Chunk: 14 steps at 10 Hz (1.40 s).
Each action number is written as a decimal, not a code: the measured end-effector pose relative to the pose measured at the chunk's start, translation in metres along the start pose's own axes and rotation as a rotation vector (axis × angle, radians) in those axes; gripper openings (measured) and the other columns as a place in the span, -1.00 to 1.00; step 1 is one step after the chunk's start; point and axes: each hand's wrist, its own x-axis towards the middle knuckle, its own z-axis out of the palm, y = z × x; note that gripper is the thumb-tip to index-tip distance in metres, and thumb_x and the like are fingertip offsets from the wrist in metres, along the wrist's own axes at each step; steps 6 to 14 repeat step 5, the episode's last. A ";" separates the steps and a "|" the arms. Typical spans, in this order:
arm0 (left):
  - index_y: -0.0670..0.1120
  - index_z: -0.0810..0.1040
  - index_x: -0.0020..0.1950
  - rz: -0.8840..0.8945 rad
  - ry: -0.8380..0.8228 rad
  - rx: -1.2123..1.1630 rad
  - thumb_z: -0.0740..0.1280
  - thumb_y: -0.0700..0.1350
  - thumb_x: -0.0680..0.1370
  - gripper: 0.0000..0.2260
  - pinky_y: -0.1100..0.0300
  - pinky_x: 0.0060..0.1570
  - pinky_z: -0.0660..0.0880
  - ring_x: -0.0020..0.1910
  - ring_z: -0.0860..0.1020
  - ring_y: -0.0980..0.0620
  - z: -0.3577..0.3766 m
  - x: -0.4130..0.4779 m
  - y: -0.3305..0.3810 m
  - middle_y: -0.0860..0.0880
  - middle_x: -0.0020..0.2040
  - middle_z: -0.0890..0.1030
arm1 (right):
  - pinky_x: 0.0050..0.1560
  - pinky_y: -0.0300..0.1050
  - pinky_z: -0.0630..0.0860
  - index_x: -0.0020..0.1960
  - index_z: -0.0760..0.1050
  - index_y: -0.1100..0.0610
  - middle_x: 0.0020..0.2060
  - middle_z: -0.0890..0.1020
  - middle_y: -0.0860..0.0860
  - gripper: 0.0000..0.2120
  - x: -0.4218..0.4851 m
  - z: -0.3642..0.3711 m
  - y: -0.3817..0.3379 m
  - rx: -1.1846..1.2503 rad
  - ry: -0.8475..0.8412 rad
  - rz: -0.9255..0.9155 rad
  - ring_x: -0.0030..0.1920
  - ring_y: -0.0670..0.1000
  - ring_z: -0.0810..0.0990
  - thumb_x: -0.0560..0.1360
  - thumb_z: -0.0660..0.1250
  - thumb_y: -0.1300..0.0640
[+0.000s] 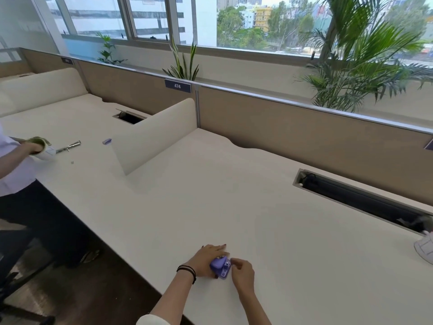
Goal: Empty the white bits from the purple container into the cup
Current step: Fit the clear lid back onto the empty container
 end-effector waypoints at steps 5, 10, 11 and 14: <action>0.01 0.19 0.51 -0.164 -0.368 0.134 0.45 0.07 0.43 -0.27 0.09 0.45 0.23 0.47 0.25 -0.03 -0.063 0.040 0.036 0.01 0.53 0.21 | -0.16 -0.11 0.51 0.12 0.50 0.22 -0.06 0.57 0.16 -0.75 0.006 -0.046 0.003 0.168 0.007 0.125 -0.13 0.05 0.52 0.47 0.20 0.34; 0.01 0.19 0.51 -0.164 -0.368 0.134 0.45 0.07 0.43 -0.27 0.09 0.45 0.23 0.47 0.25 -0.03 -0.063 0.040 0.036 0.01 0.53 0.21 | -0.16 -0.11 0.51 0.12 0.50 0.22 -0.06 0.57 0.16 -0.75 0.006 -0.046 0.003 0.168 0.007 0.125 -0.13 0.05 0.52 0.47 0.20 0.34; 0.01 0.19 0.51 -0.164 -0.368 0.134 0.45 0.07 0.43 -0.27 0.09 0.45 0.23 0.47 0.25 -0.03 -0.063 0.040 0.036 0.01 0.53 0.21 | -0.16 -0.11 0.51 0.12 0.50 0.22 -0.06 0.57 0.16 -0.75 0.006 -0.046 0.003 0.168 0.007 0.125 -0.13 0.05 0.52 0.47 0.20 0.34; 0.01 0.19 0.51 -0.164 -0.368 0.134 0.45 0.07 0.43 -0.27 0.09 0.45 0.23 0.47 0.25 -0.03 -0.063 0.040 0.036 0.01 0.53 0.21 | -0.16 -0.11 0.51 0.12 0.50 0.22 -0.06 0.57 0.16 -0.75 0.006 -0.046 0.003 0.168 0.007 0.125 -0.13 0.05 0.52 0.47 0.20 0.34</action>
